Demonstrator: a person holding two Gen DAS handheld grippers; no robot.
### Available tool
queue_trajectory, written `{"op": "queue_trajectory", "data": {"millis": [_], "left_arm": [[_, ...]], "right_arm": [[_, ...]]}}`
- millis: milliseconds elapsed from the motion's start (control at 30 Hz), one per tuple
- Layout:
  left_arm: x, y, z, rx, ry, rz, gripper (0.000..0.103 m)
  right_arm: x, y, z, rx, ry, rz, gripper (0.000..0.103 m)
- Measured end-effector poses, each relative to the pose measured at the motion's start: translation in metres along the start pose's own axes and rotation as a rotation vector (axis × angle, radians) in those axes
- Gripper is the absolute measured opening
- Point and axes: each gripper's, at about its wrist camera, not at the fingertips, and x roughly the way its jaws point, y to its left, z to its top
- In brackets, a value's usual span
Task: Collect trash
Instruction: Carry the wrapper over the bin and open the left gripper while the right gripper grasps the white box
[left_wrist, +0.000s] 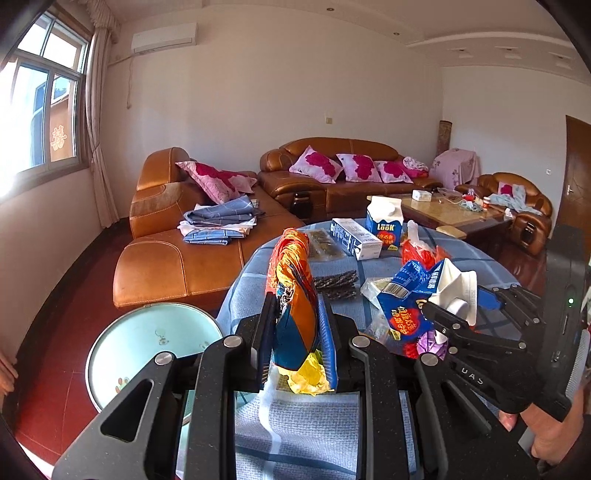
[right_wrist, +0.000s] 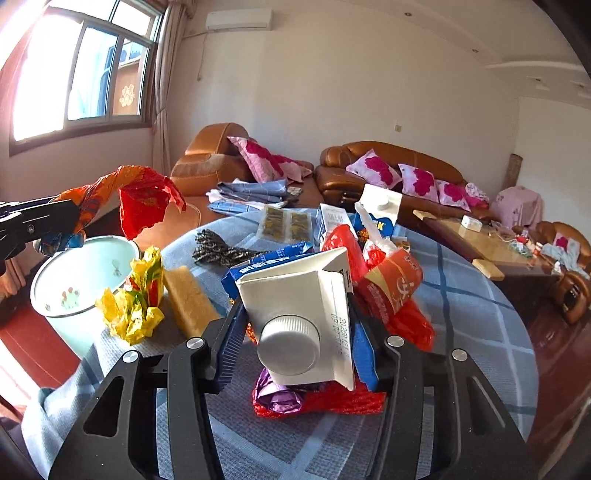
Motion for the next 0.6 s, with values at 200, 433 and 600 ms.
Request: {"op": "queue_trajectory", "data": {"millis": [200,433,600], "left_arm": [[-0.008,0.005,0.004,0.005,-0.030,0.034,0.022],[-0.007,0.019,0.005,-0.007,-0.031,0.080,0.022],[-0.005,0.035,0.007,-0.012,-0.027,0.138,0.022]], "right_arm": [[-0.015,-0.006,0.010,0.026,-0.078,-0.018,0.050],[-0.021,-0.005,0.025,0.018,-0.126,0.003,0.049],[-0.024,-0.003,0.036,0.016,-0.161,0.015,0.049]]}}
